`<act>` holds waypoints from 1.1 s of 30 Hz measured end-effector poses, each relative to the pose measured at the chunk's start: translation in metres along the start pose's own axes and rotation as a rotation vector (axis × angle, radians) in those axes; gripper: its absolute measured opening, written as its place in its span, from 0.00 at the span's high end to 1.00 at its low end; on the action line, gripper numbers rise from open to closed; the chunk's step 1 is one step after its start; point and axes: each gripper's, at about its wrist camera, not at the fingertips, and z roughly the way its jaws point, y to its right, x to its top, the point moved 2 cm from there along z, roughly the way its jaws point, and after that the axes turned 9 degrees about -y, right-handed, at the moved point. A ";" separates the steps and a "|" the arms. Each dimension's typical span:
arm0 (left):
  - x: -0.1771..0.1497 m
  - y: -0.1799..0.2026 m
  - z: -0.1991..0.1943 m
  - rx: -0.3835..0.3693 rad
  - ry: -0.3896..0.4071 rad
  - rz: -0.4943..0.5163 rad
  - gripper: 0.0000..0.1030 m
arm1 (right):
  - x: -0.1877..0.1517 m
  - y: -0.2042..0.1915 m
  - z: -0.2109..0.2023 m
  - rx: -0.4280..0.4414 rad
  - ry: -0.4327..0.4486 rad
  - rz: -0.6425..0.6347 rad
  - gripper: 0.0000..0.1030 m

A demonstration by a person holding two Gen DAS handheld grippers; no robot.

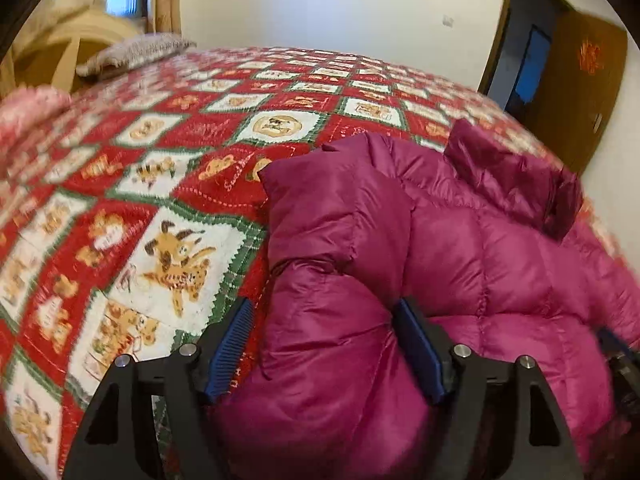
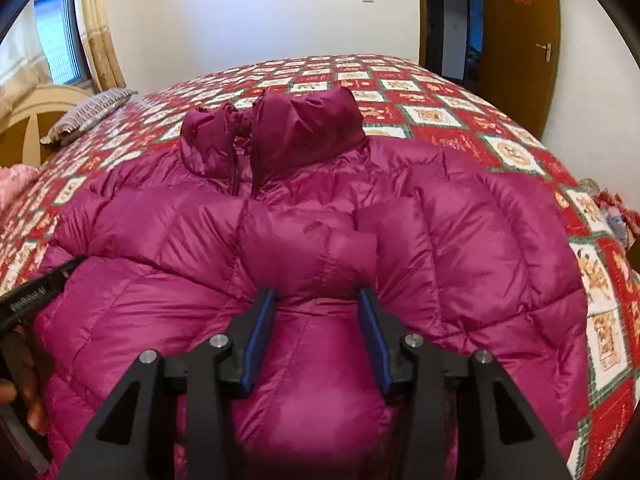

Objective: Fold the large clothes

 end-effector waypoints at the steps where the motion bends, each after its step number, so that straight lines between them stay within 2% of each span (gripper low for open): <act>1: -0.001 0.005 0.000 0.037 0.002 0.019 0.25 | 0.000 0.000 0.000 -0.007 -0.001 0.003 0.49; 4: -0.003 0.007 -0.003 0.145 0.020 0.008 0.08 | -0.001 0.000 -0.003 -0.020 -0.019 0.016 0.43; 5: -0.003 0.004 -0.004 0.152 0.024 -0.002 0.07 | 0.002 0.000 -0.003 -0.027 -0.034 0.022 0.42; 8: -0.005 -0.004 -0.009 0.151 0.041 -0.034 0.07 | 0.017 0.008 -0.013 -0.004 -0.055 0.084 0.40; 10: -0.009 -0.007 -0.022 0.175 0.099 -0.058 0.07 | 0.040 0.016 -0.023 0.041 -0.034 0.167 0.38; 12: -0.011 -0.007 -0.034 0.177 0.166 -0.067 0.07 | 0.066 0.020 -0.026 0.065 -0.022 0.229 0.23; 13: -0.013 -0.006 -0.039 0.178 0.189 -0.062 0.07 | 0.084 0.020 -0.023 0.074 -0.032 0.259 0.20; 19: -0.012 -0.007 -0.033 0.223 0.160 -0.082 0.07 | 0.160 0.012 0.026 0.041 -0.115 0.365 0.20; 23: -0.012 -0.005 -0.035 0.213 0.184 -0.078 0.07 | 0.173 0.004 0.069 -0.016 -0.247 0.362 0.20; 25: -0.011 -0.003 -0.031 0.231 0.166 -0.067 0.07 | 0.168 0.004 0.081 -0.043 -0.305 0.339 0.29; 27: -0.010 -0.003 -0.029 0.235 0.154 -0.066 0.07 | 0.156 0.010 0.079 -0.012 -0.313 0.336 0.75; 30: -0.011 -0.005 -0.028 0.233 0.150 -0.073 0.07 | 0.137 0.024 0.061 -0.025 -0.293 0.349 0.81; 33: -0.011 -0.005 -0.027 0.242 0.144 -0.074 0.07 | 0.111 0.038 0.044 -0.044 -0.262 0.362 0.82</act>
